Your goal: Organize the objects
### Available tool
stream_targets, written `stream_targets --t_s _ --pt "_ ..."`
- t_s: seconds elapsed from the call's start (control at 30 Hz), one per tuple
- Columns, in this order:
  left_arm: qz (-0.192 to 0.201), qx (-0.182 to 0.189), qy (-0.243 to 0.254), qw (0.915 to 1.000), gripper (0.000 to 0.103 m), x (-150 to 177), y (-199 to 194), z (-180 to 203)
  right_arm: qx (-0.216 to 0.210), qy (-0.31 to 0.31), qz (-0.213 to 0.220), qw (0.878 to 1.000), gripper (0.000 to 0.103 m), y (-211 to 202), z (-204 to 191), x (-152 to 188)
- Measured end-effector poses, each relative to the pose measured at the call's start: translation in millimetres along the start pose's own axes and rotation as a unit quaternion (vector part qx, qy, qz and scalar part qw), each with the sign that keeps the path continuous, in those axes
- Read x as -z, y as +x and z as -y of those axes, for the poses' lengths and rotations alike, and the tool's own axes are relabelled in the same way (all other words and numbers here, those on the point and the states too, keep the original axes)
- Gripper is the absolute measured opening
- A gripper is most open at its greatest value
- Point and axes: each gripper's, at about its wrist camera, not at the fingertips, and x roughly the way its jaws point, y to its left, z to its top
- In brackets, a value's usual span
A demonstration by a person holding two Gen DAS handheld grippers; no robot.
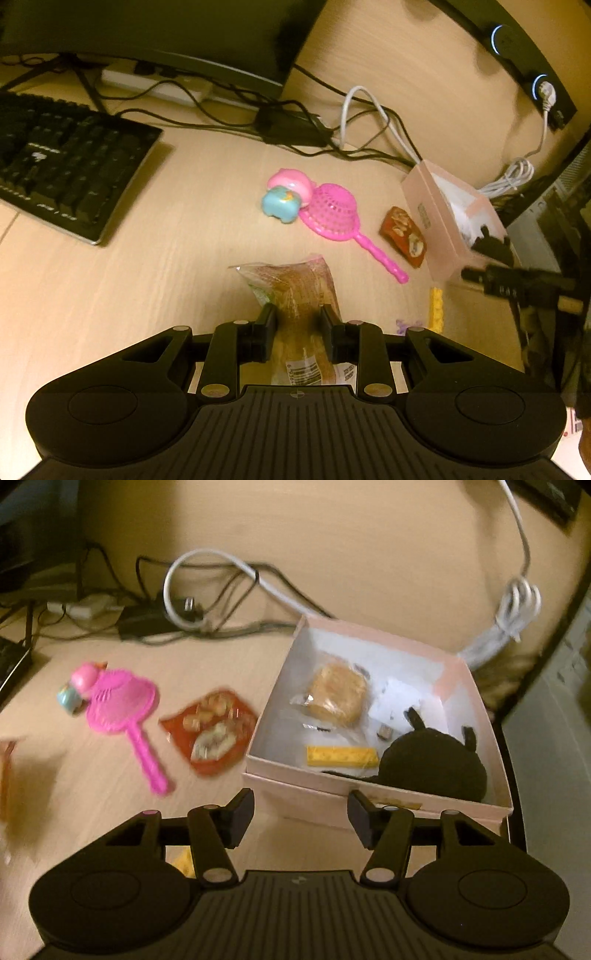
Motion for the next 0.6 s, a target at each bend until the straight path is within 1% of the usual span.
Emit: stream_targets --t_s 0.1,0.13,0.2,0.27,0.33,0.37,0.4,0.43,0.47,0.5,0.53,0.6 --pt "0.005 -0.018 -0.001 0.9998 0.029 3 -7 3 -0.004 -0.007 0.026 1.000 0.055 -3 -5 -5" --pt "0.006 -0.023 0.000 0.9997 0.029 4 -8 5 -0.020 -0.001 0.028 0.999 0.055 -6 -4 -3" --pt "0.004 -0.029 0.002 0.9996 0.029 8 -8 9 -0.069 0.031 0.023 0.997 0.056 -14 2 3" --pt "-0.001 -0.032 0.003 0.9995 0.029 14 -5 14 -0.119 0.071 0.005 0.990 0.057 -14 3 15" --pt "-0.009 -0.031 0.007 0.9994 0.029 20 -2 21 -0.139 0.096 -0.010 0.985 0.057 -14 0 28" --pt "-0.012 -0.030 0.011 0.9994 0.029 23 -1 25 -0.140 0.104 -0.016 0.985 0.056 -6 -5 33" --pt "-0.015 -0.029 0.017 0.9993 0.029 26 0 29 -0.138 0.107 -0.021 0.984 0.051 -2 -8 37" --pt "-0.017 -0.027 0.022 0.9992 0.027 28 -1 34 -0.135 0.107 -0.028 0.985 0.046 2 -12 40" --pt "-0.019 -0.025 0.026 0.9992 0.026 31 -1 38 -0.137 0.102 -0.034 0.985 0.038 4 -16 43" --pt "-0.020 -0.024 0.028 0.9991 0.025 32 -2 42 -0.135 0.093 -0.038 0.986 0.037 5 -19 46" --pt "-0.021 -0.022 0.032 0.9990 0.024 34 -3 45 -0.122 0.076 -0.037 0.989 0.037 3 -23 49" --pt "-0.022 -0.023 0.034 0.9989 0.022 37 -4 50 -0.069 0.032 -0.019 0.997 0.037 -6 -28 59"
